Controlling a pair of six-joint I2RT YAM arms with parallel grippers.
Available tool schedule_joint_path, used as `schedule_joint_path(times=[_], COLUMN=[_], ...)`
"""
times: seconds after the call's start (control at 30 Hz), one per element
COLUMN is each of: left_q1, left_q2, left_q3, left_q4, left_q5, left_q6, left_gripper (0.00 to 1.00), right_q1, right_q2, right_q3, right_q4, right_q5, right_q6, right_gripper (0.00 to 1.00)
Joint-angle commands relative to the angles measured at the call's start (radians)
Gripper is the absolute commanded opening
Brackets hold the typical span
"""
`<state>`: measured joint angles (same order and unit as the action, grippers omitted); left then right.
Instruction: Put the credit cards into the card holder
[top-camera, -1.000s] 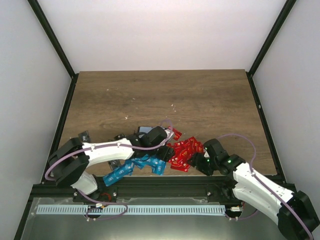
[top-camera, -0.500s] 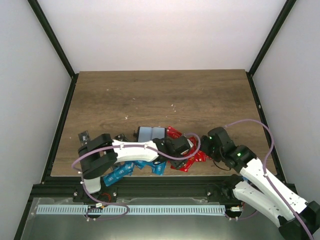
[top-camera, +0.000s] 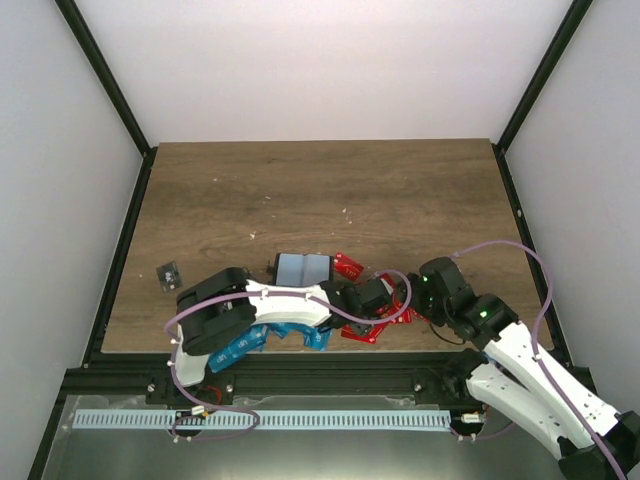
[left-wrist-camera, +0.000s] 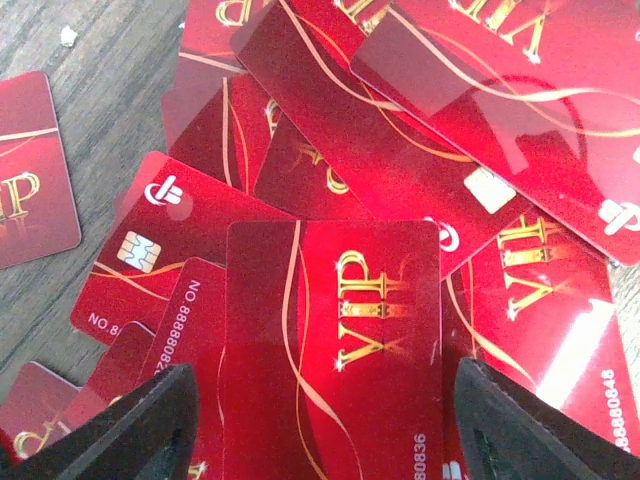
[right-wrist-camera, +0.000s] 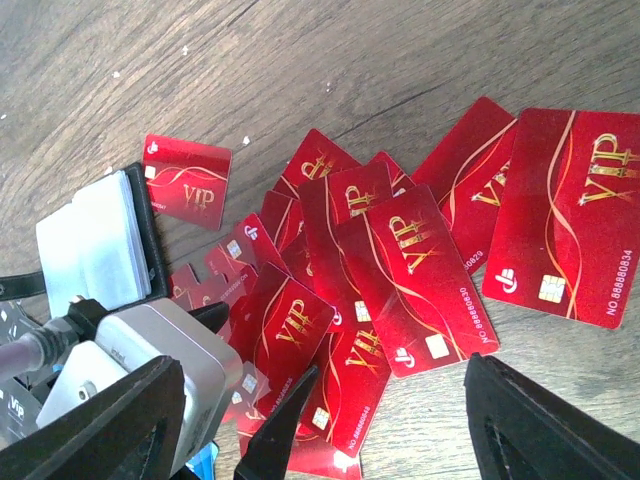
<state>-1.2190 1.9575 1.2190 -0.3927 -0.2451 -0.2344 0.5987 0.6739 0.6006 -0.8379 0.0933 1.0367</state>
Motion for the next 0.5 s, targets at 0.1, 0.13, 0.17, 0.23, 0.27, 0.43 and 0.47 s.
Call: schedule_joint_path(times=[0.1,0.13,0.17,0.23,0.27,0.43,0.47], left_q1=[0.036,0.049,0.056,0.058,0.057,0.058,0.058], left_q2=[0.045,0.037,0.028,0.016,0.017,0.057,0.059], left_q3=[-0.140,-0.158,-0.174,-0.192,-0.197,-0.219,-0.225], left_q4=[-0.028,-0.021,-0.013,-0.013,-0.015,-0.008,-0.003], left_q5=[0.087,0.108,0.122,0.141,0.147,0.174,0.181], left_q6=[-0.009,-0.012,-0.010,-0.001,0.003,0.002,0.001], left_gripper=[0.68,0.69,0.68,0.68,0.68,0.55,0.51], right_q1=[-0.001,0.000,0.000,0.000,0.000,0.000,0.000], right_q2=[-0.013,-0.013,-0.014,-0.017,-0.017,-0.015,-0.015], right_q3=[-0.007,-0.008,-0.009,-0.011,-0.013,-0.017,-0.022], right_q4=[0.012,0.013,0.015,0.017,0.020,0.037,0.038], right_q5=[-0.033,-0.038,-0.041,-0.043,-0.045,-0.061,-0.065], right_q6=[-0.007,-0.006,-0.006,-0.005,-0.004,-0.002,-0.002], right_gripper=[0.78,0.78,0.78,0.78,0.78,0.78,0.78])
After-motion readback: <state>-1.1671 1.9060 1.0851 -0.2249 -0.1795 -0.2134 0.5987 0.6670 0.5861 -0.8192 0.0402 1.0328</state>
